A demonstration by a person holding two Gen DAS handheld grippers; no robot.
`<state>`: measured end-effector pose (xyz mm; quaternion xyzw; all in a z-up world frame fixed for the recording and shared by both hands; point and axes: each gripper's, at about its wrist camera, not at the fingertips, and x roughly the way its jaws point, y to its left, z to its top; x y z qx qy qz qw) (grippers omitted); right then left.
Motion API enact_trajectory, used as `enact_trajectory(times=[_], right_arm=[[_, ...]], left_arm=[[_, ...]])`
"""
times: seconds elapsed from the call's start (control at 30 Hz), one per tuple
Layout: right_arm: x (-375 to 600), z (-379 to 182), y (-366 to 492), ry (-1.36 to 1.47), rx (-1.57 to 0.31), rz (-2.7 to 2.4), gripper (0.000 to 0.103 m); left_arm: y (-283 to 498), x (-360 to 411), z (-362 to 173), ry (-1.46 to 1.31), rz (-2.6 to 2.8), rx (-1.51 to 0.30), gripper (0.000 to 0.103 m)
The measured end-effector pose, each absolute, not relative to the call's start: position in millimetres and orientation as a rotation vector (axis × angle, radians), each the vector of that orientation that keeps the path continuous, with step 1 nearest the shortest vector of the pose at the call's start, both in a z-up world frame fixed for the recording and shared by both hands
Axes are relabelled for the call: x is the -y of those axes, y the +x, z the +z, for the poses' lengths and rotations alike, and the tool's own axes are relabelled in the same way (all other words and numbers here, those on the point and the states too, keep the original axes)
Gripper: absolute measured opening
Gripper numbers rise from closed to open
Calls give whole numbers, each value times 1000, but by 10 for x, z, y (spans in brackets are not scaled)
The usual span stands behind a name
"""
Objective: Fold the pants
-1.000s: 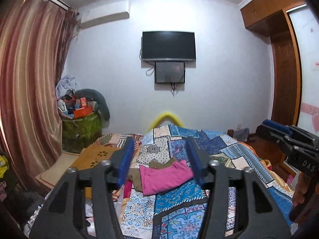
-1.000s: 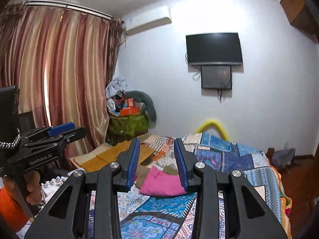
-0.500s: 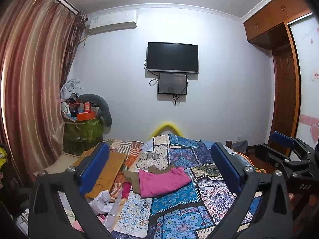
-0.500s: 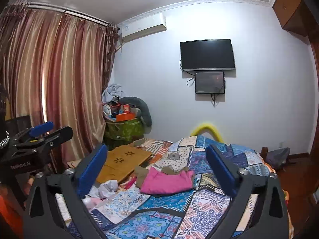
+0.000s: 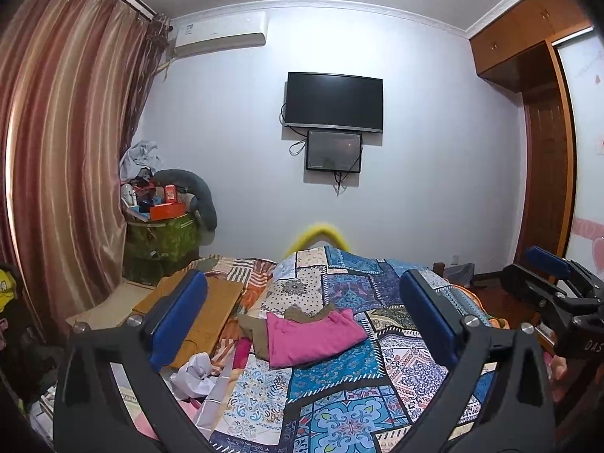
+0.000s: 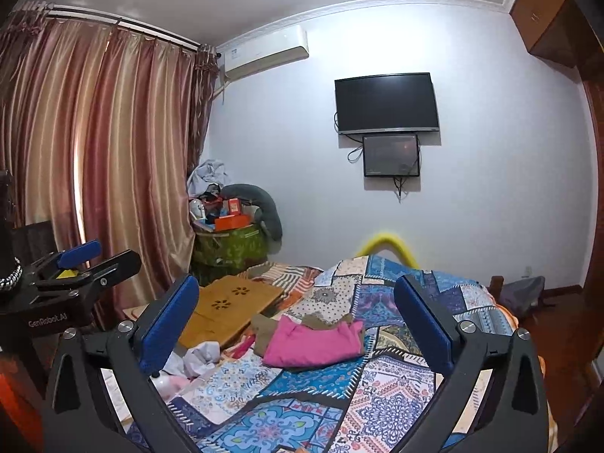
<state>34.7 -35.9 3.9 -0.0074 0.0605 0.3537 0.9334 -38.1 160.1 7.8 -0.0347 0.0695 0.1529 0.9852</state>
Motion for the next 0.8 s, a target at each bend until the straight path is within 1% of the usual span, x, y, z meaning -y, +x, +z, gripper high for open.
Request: enact_trajectory(times=[0.8], right_arm=[[386,27,375,-7,-168,710,103]], left_arm=[[-345,-1573,40,-56,289,-161,103]])
